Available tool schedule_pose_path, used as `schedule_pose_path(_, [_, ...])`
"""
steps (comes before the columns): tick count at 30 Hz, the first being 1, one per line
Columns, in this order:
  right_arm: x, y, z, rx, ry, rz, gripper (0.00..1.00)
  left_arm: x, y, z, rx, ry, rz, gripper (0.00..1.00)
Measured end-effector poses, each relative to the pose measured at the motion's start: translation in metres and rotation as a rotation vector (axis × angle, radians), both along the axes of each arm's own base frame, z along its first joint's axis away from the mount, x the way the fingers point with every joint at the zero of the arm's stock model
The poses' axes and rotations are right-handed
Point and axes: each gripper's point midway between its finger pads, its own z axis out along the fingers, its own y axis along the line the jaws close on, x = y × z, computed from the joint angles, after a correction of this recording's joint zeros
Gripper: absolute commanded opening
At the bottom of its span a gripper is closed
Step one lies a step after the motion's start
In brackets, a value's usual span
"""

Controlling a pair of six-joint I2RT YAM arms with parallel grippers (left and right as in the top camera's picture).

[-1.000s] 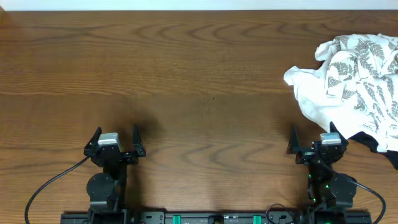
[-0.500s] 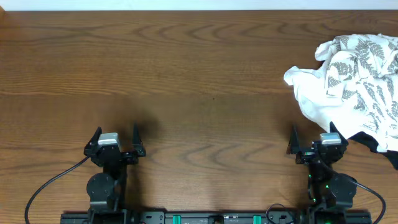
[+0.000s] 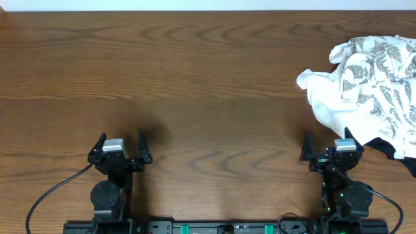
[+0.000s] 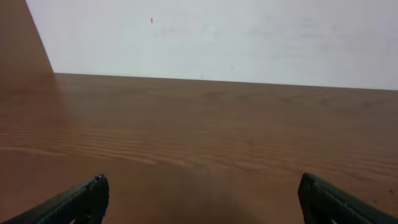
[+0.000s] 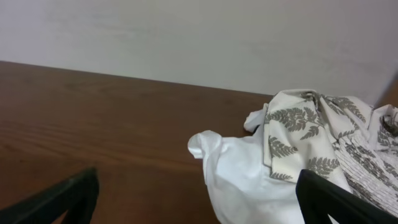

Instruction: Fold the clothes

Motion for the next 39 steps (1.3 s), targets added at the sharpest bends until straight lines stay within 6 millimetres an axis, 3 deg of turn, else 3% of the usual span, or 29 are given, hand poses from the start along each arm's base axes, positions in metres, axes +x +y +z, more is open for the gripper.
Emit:
schedule_pose_path(13, [0.0,0.001,0.0,0.02,0.001,0.003,0.99,0.0,0.0,0.0,-0.008,-0.001,0.001,0.98])
schedule_pose_path(20, [0.0,0.001,0.0,0.097,0.004,-0.003,0.99,0.0,-0.004,-0.002,-0.132,0.006,-0.007,0.98])
schedule_pose_path(27, [0.001,-0.002,0.005,0.128,0.044,-0.021,0.99,-0.009,-0.006,-0.019,-0.194,0.168,0.0,0.98])
schedule_pose_path(34, [0.013,-0.009,0.039,0.136,0.145,-0.066,0.99,-0.01,-0.006,0.026,-0.212,0.259,0.013,0.98])
schedule_pose_path(39, [0.027,-0.011,0.038,0.147,0.386,-0.087,0.99,-0.007,-0.006,0.04,-0.212,0.416,0.031,0.98])
